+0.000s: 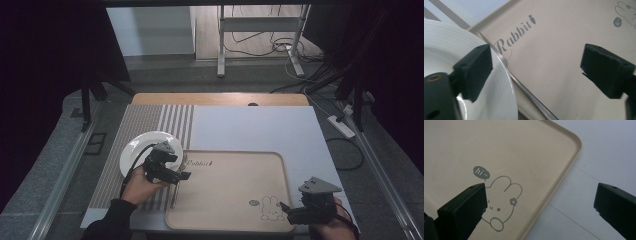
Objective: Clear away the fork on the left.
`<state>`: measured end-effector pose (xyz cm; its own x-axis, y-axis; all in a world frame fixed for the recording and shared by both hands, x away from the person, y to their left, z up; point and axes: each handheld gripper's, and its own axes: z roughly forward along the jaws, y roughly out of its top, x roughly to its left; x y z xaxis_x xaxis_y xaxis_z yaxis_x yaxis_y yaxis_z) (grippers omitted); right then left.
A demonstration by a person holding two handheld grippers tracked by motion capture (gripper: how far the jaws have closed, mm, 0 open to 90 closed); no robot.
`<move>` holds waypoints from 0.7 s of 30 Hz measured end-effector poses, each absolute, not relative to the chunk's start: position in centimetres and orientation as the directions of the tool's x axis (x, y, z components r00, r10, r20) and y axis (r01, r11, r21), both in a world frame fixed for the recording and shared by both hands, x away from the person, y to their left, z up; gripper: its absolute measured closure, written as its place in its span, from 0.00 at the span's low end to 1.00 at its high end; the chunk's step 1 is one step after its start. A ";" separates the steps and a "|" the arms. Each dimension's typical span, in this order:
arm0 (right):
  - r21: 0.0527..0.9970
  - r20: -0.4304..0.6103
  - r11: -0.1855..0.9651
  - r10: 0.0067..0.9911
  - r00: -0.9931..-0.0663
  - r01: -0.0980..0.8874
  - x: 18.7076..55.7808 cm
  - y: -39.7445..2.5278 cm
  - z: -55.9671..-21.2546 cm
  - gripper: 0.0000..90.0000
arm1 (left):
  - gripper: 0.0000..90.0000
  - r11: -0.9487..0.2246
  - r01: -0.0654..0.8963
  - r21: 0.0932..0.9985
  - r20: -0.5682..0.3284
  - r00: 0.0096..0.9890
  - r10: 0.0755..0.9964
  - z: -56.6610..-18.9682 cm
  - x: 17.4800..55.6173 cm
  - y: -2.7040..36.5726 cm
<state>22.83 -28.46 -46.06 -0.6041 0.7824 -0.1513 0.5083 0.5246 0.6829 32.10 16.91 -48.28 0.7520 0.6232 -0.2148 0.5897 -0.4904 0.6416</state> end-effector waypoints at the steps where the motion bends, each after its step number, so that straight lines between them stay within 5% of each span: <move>1: 0.683 -0.151 0.525 0.782 -0.604 0.508 22.8 -28.5 -46.1 0.00 | 0.09 -0.496 0.589 0.638 -0.219 0.757 0.616 -48.3 32.0 17.1; 21: 0.683 -0.155 0.526 0.782 -0.604 0.506 22.8 -28.4 -46.1 0.00 | 0.00 -0.445 0.617 0.649 -0.244 0.723 0.646 -48.6 31.1 19.6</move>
